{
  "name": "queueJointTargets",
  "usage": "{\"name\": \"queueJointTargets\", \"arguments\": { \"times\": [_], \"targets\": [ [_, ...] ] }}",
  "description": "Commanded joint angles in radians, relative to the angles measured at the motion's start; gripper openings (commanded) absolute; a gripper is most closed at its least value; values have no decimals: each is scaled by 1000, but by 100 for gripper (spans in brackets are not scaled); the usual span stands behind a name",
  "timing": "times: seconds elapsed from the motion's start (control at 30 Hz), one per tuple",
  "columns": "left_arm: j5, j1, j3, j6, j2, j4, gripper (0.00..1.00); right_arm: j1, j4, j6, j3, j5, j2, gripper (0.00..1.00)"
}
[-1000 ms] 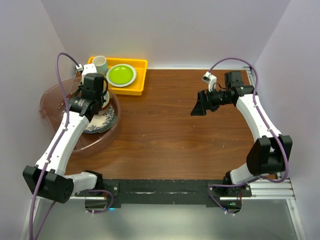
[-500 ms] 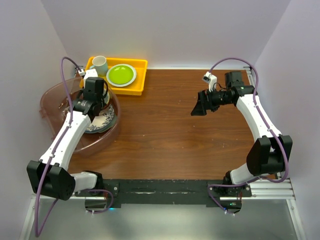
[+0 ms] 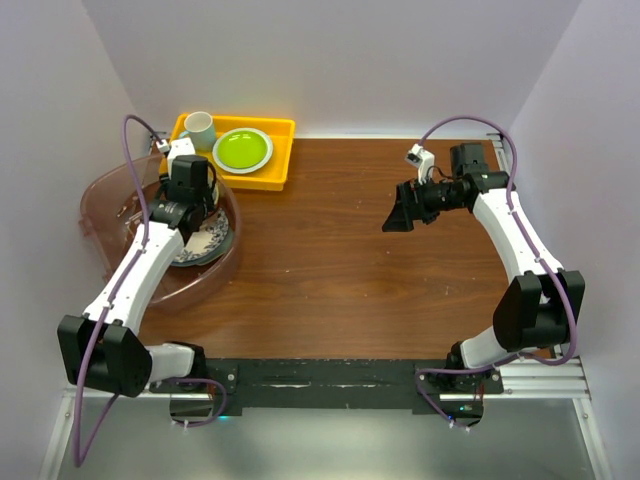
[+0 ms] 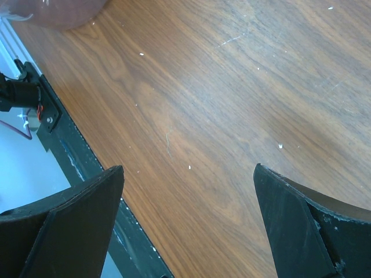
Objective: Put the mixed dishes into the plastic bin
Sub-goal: Place the cup in the plastic bin.
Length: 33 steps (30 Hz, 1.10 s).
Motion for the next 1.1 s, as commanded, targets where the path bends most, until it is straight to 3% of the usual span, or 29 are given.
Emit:
{"name": "queueJointTargets", "arguments": {
  "times": [0.0,0.2,0.57,1.07],
  "targets": [
    [-32,10,46,-7,-30,56,62,-6,20,-20,5,-31,-14,98],
    [-8,10,72,-20,-59,15,78,-11,21,-23,-2,-25,-26,98],
    [73,10,128,-21,-123,-54,97,-22,3,-45,23,-2,-31,98],
    [204,10,264,-33,-166,-146,100,-54,-23,-105,90,47,-72,98]
  ]
}}
